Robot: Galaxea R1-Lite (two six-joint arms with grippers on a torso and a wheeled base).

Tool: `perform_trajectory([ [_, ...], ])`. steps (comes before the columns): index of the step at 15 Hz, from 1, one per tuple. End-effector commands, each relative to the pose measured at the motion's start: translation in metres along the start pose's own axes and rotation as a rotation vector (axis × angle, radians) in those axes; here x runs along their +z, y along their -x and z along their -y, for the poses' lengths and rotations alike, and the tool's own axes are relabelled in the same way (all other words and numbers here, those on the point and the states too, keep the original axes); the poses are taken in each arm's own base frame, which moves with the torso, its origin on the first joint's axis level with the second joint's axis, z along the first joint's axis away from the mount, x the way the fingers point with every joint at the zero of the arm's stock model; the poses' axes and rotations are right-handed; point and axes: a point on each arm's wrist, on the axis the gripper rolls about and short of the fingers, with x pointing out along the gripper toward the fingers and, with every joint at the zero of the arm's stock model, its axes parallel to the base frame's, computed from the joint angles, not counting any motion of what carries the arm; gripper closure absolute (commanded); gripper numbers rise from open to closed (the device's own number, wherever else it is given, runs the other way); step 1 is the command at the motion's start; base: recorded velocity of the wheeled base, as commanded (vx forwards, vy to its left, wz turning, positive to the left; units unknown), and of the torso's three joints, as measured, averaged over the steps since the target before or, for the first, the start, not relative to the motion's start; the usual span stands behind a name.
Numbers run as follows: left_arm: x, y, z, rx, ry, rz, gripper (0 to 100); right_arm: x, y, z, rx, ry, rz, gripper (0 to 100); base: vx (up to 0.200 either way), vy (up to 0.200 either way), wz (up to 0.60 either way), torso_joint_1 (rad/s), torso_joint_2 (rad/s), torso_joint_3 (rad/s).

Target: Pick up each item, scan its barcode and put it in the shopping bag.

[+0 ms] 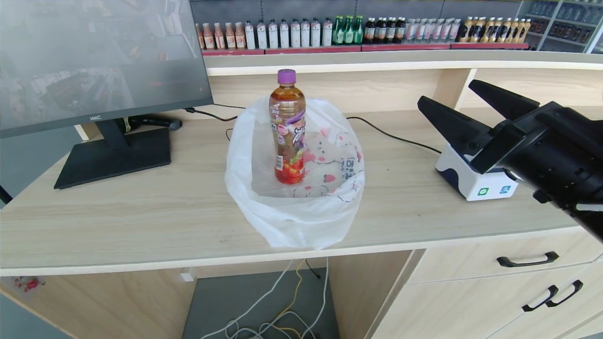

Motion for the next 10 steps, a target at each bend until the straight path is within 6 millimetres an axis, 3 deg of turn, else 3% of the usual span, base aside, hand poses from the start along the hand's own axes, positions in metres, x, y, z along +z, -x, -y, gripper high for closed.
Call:
perform_trajectory([
  [1,-0.0001,0.0,0.0,0.0,0.001,-0.001,0,0.0005,0.0004,-0.0005,0.006,0.0,0.004,0,0.0,-0.2,0.0,0.012,0.0,-0.002],
  [10,-0.0001,0.0,0.0,0.0,0.001,-0.001,0,-0.0043,-0.0084,0.0031,-0.007,0.003,0.0,0,0.0,-0.2,0.0,0.001,0.0,0.002],
])
